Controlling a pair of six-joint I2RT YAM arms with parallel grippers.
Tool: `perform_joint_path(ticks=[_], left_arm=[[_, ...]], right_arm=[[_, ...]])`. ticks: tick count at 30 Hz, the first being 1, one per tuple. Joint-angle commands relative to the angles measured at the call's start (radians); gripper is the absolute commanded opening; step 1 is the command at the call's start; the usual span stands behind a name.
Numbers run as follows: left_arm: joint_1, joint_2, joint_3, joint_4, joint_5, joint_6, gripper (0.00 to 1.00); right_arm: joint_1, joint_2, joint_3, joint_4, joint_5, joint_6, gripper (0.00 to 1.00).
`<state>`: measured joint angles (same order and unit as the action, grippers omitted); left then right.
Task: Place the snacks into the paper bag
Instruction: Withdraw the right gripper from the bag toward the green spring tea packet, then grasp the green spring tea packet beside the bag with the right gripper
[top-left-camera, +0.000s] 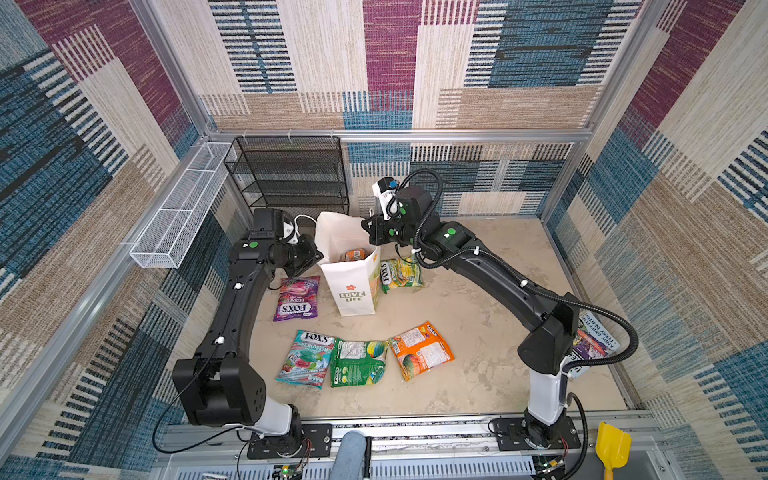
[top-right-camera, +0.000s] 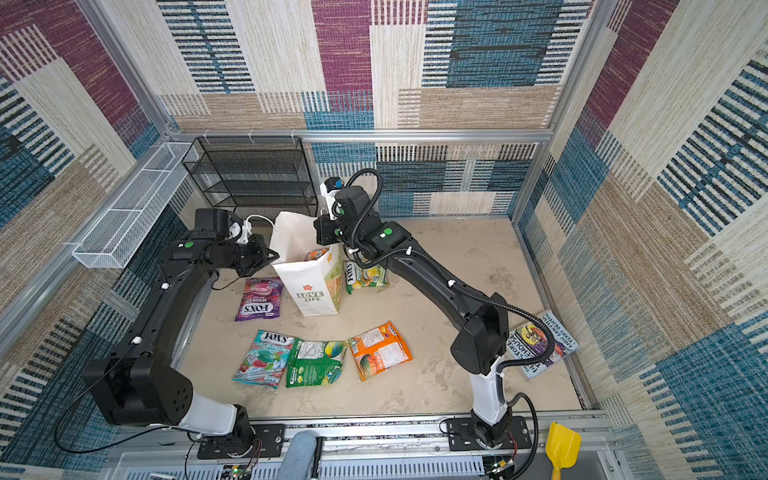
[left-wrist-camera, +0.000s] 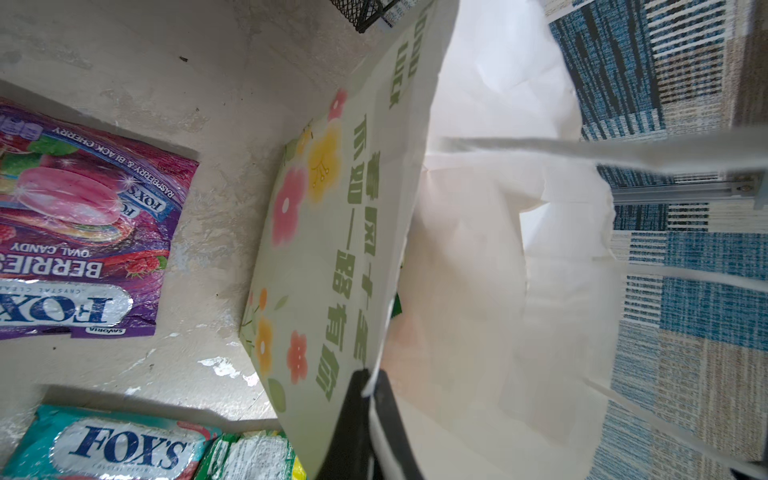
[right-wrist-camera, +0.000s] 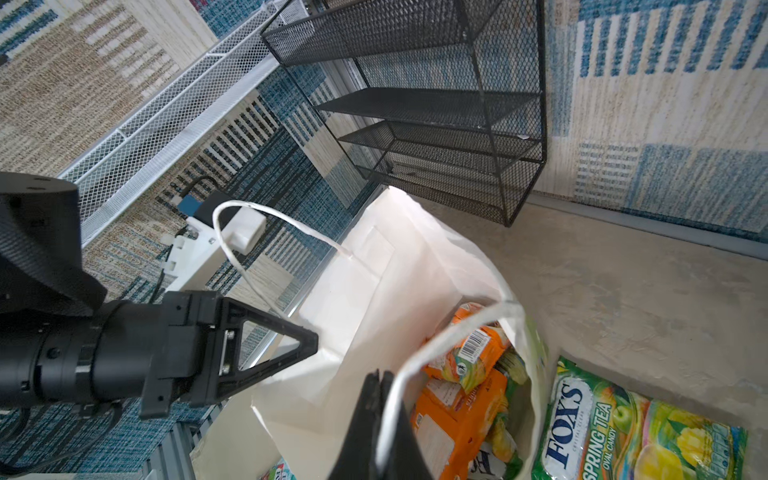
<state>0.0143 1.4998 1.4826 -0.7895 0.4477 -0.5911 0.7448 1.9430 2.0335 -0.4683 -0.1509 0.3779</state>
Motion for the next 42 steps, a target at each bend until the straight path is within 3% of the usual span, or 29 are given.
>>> perform_joint_path(ticks=[1,2,7,11,15,22,28,31,34,38,42], left_arm=[[0.004,0.003,0.004,0.023,0.015,-0.007,0.02],[0.004,-0.006,0.002,0.023,0.001,-0.005,0.02],[0.004,-0.005,-0.004,0.036,0.012,-0.009,0.02],[0.004,0.006,-0.008,0.036,0.018,-0.016,0.02],[0.003,0.005,-0.008,0.036,0.018,-0.018,0.02],[0.004,0.001,-0.009,0.036,0.019,-0.019,0.02],[0.003,-0.001,-0.010,0.036,0.024,-0.022,0.02],[0.004,-0.002,-0.011,0.036,0.023,-0.022,0.02],[0.004,0.000,-0.010,0.036,0.027,-0.022,0.02],[0.003,-0.002,-0.011,0.036,0.024,-0.021,0.02],[0.004,-0.003,-0.010,0.036,0.024,-0.021,0.02]], right_arm=[[-0.010,0.002,-0.003,0.045,-0.055,0.021,0.14],[-0.014,0.001,-0.003,0.051,-0.074,0.024,0.17],[-0.018,-0.003,0.035,0.011,-0.077,0.018,0.57],[-0.019,-0.045,0.124,-0.083,-0.022,-0.021,0.83],[-0.022,-0.170,0.072,-0.099,0.055,-0.067,1.00],[-0.101,-0.477,-0.303,0.037,0.158,-0.090,1.00],[-0.320,-0.596,-0.718,0.239,-0.068,0.023,1.00],[-0.377,-0.530,-0.814,0.315,-0.180,0.051,1.00],[-0.421,-0.430,-0.870,0.399,-0.277,0.081,0.94],[-0.429,-0.264,-0.858,0.445,-0.299,0.053,0.91],[-0.431,-0.081,-0.781,0.451,-0.387,0.057,0.82]])
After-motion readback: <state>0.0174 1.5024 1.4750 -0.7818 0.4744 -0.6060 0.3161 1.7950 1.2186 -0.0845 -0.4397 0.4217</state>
